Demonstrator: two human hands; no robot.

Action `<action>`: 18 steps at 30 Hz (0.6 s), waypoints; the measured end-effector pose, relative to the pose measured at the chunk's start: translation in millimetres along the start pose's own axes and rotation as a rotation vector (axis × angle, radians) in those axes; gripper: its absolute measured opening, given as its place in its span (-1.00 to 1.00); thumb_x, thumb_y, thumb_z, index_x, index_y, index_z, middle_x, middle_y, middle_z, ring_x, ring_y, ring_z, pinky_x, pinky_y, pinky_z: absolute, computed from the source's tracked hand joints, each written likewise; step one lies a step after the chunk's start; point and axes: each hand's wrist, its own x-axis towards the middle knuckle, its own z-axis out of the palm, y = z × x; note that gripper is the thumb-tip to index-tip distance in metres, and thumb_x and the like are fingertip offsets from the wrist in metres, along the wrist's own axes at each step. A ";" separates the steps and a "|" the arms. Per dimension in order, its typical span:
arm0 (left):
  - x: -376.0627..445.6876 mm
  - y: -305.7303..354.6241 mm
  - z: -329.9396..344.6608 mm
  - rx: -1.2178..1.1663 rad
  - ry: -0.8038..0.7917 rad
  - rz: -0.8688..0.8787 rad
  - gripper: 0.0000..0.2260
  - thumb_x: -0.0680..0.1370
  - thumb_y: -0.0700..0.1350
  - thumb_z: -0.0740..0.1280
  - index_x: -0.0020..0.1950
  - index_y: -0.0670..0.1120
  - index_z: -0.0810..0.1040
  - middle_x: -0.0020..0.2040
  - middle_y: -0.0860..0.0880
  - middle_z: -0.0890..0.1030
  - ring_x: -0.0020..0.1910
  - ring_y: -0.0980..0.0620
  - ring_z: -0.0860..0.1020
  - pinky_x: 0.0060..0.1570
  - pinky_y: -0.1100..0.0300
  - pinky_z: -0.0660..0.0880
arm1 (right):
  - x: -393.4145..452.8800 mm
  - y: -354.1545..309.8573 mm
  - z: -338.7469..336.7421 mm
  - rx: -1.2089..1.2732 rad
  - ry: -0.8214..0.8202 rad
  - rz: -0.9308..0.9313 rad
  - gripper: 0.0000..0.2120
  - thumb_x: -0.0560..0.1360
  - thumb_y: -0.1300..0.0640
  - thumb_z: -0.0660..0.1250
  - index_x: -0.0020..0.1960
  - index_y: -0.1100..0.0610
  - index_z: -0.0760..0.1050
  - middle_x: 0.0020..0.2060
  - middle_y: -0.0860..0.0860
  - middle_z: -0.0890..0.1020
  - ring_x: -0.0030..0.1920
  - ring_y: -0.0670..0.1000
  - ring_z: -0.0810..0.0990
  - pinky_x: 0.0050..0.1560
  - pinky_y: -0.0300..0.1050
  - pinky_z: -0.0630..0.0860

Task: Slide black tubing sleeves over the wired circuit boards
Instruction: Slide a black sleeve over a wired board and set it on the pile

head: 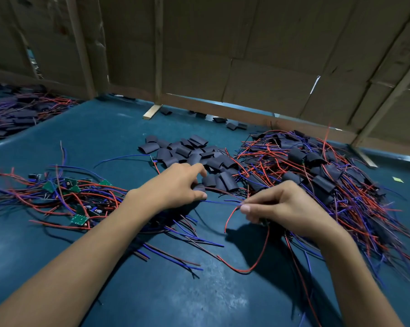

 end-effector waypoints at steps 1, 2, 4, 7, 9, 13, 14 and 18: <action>-1.5 -0.5 -0.8 0.004 0.014 0.014 -0.55 0.51 0.12 0.46 0.34 0.05 0.45 0.14 -0.03 0.61 0.10 0.02 0.53 0.14 0.11 0.47 | 0.1 0.3 -1.1 0.043 0.040 -0.022 -0.94 0.48 0.15 0.50 -0.14 0.11 0.75 -0.35 0.10 0.70 -0.35 -0.04 0.61 -0.20 -0.20 0.56; -3.4 -0.4 -1.9 -0.005 0.031 0.025 -0.57 0.52 0.11 0.45 0.34 0.07 0.46 0.12 -0.01 0.62 0.04 0.05 0.54 0.08 0.15 0.47 | 0.6 0.6 -1.0 0.092 0.072 -0.035 -0.91 0.52 0.19 0.46 -0.12 0.13 0.74 -0.36 0.09 0.69 -0.35 -0.01 0.61 -0.19 -0.18 0.57; -7.8 0.7 -4.3 -0.102 0.075 0.017 -0.62 0.52 0.13 0.44 0.31 0.15 0.49 0.05 0.06 0.66 -0.05 0.07 0.59 -0.02 0.17 0.50 | 2.8 1.4 0.9 0.216 0.114 -0.033 -0.85 0.59 0.27 0.35 0.01 0.18 0.70 -0.36 0.06 0.65 -0.34 0.03 0.59 -0.18 -0.11 0.58; -11.5 5.2 -9.7 -0.536 0.118 -0.066 -0.64 0.46 0.10 0.52 0.23 0.22 0.54 -0.07 0.10 0.67 -0.22 0.07 0.63 -0.21 0.13 0.59 | 5.7 2.5 3.8 0.289 0.162 -0.054 -0.79 0.64 0.26 0.26 0.13 0.16 0.67 -0.38 0.02 0.50 -0.38 0.01 0.46 -0.33 -0.18 0.48; -12.8 10.2 -16.2 -0.916 0.061 -0.118 -0.59 0.45 0.02 0.56 0.26 0.16 0.56 -0.07 0.04 0.70 -0.25 0.06 0.60 -0.23 0.13 0.57 | 6.9 2.6 4.7 0.245 0.194 -0.081 -0.76 0.64 0.05 0.27 0.12 0.06 0.70 -0.43 0.02 0.37 -0.39 0.05 0.35 -0.33 -0.15 0.33; -14.0 21.7 -22.8 -1.537 -0.051 -0.220 -0.50 0.37 -0.05 0.55 0.29 -0.05 0.57 0.05 -0.12 0.64 -0.20 -0.07 0.63 -0.17 0.12 0.62 | 6.0 -0.8 8.3 0.279 0.259 -0.148 -0.72 0.58 -0.12 0.32 0.06 0.02 0.73 -0.50 -0.02 0.30 -0.42 0.05 0.29 -0.31 -0.03 0.24; -13.6 25.0 -22.9 -1.623 -0.059 -0.245 -0.55 0.39 -0.07 0.52 0.25 -0.09 0.58 0.08 -0.15 0.64 -0.18 -0.08 0.66 -0.18 0.13 0.63 | 5.7 -2.2 9.2 0.289 0.282 -0.173 -0.74 0.57 -0.10 0.35 0.02 0.03 0.73 -0.48 -0.01 0.30 -0.41 0.05 0.28 -0.32 -0.03 0.23; -11.1 32.4 -21.6 -1.982 -0.068 -0.437 -0.78 0.38 -0.15 0.46 -0.04 -0.22 0.61 -0.13 -0.24 0.69 -0.20 -0.06 0.70 -0.32 0.19 0.64 | 4.0 -6.4 11.5 0.264 0.333 -0.256 -0.81 0.54 -0.03 0.36 -0.05 0.00 0.74 -0.45 0.08 0.35 -0.39 0.08 0.27 -0.33 0.00 0.17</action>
